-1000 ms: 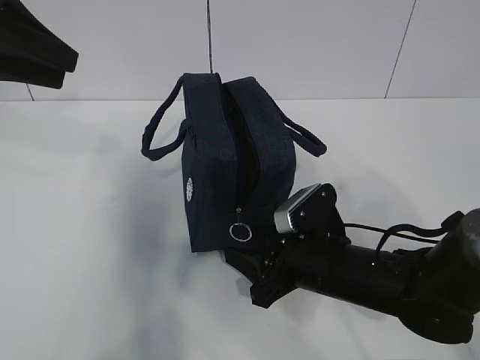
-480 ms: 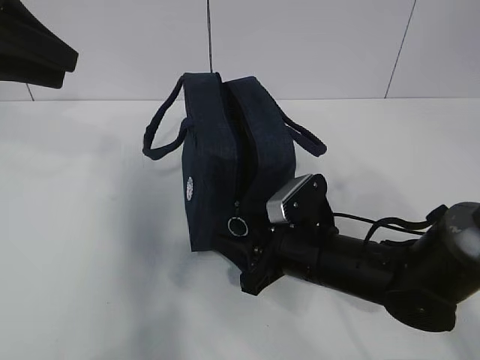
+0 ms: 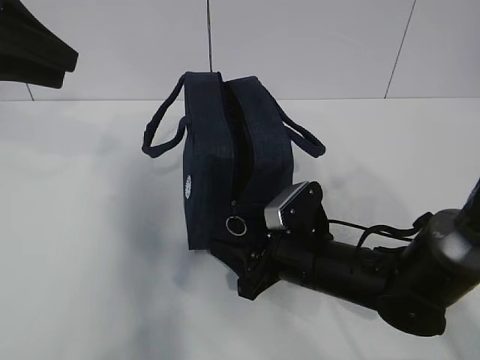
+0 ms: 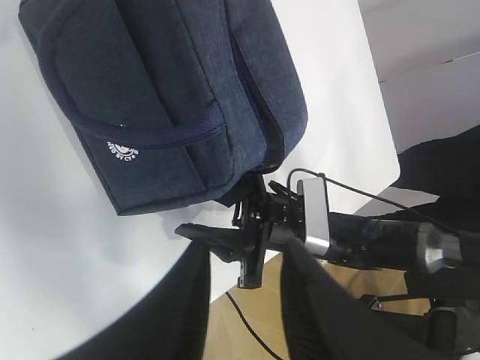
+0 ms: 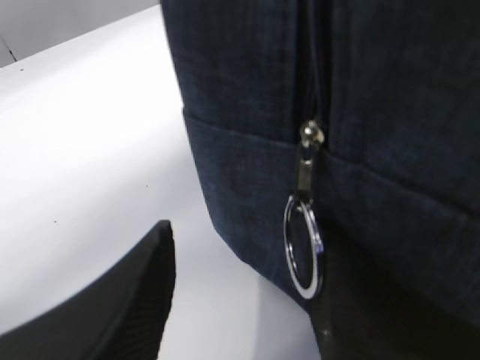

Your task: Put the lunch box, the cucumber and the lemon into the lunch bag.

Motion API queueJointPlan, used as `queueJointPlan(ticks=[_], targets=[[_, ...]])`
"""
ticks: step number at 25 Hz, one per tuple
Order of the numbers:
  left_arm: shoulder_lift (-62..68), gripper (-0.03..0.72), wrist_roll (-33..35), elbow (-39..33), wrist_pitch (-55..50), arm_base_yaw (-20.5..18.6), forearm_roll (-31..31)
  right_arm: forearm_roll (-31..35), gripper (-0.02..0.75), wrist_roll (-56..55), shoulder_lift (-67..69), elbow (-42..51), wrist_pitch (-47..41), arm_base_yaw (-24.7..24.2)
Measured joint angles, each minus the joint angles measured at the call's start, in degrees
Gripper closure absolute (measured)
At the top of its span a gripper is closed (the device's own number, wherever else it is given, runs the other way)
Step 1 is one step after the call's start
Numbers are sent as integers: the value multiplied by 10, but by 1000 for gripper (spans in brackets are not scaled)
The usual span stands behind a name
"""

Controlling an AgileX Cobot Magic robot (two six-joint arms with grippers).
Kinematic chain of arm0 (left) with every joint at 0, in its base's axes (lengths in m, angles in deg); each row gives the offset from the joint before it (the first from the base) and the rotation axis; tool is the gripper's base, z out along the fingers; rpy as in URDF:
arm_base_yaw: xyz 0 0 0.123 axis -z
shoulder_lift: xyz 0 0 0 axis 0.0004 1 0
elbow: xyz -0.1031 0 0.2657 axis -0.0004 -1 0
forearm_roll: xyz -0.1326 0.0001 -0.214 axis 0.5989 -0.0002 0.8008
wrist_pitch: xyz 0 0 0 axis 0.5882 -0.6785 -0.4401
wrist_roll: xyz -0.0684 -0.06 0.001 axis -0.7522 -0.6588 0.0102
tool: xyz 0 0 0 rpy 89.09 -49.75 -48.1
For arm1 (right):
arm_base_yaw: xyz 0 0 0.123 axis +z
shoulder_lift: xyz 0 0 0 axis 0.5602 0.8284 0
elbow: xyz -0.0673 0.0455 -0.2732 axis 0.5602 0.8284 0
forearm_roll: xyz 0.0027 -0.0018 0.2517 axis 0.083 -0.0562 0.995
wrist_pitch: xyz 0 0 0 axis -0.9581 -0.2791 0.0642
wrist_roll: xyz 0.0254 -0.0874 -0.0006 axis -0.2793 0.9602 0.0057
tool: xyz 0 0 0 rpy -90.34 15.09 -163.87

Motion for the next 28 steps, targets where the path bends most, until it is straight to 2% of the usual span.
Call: queueJointPlan(ticks=[28], targets=[[0, 460, 0, 0, 0, 0, 0, 14, 318, -2, -8, -1, 14, 0]])
